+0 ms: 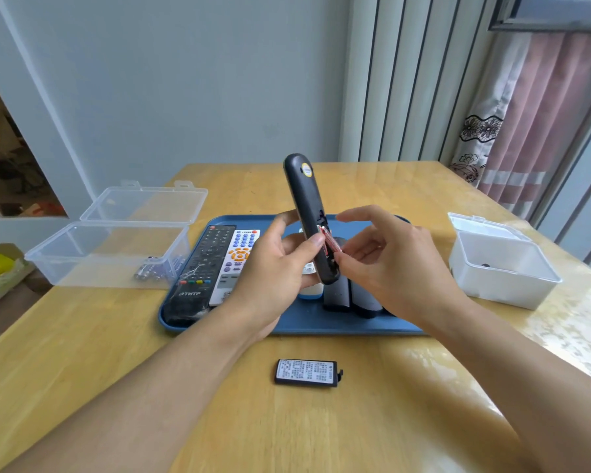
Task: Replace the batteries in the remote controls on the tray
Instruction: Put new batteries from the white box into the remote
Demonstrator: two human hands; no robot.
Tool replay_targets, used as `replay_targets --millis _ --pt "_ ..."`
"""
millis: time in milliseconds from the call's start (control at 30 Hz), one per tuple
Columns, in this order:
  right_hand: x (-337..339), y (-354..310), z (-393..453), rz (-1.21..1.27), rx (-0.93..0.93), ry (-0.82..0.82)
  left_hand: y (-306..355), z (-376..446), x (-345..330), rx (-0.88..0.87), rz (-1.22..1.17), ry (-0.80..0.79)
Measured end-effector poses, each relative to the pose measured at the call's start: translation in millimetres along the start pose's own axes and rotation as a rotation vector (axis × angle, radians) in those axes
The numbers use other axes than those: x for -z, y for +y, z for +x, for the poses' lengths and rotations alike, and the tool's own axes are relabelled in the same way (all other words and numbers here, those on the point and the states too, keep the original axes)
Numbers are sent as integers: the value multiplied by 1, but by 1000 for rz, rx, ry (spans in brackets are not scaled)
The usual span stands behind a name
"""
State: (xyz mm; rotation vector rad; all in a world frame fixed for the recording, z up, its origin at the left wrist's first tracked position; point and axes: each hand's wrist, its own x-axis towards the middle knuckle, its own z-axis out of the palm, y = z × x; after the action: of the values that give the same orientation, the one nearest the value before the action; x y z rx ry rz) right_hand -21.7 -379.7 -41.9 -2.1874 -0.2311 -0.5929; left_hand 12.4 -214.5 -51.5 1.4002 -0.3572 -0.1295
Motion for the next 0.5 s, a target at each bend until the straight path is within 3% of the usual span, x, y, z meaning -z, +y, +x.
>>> replay_targets --millis 233,500 --pt "2 0 6 146 -149 -209 2 6 5 56 -110 186" --pt "5 -3 8 528 -270 -104 2 7 8 59 -115 175"
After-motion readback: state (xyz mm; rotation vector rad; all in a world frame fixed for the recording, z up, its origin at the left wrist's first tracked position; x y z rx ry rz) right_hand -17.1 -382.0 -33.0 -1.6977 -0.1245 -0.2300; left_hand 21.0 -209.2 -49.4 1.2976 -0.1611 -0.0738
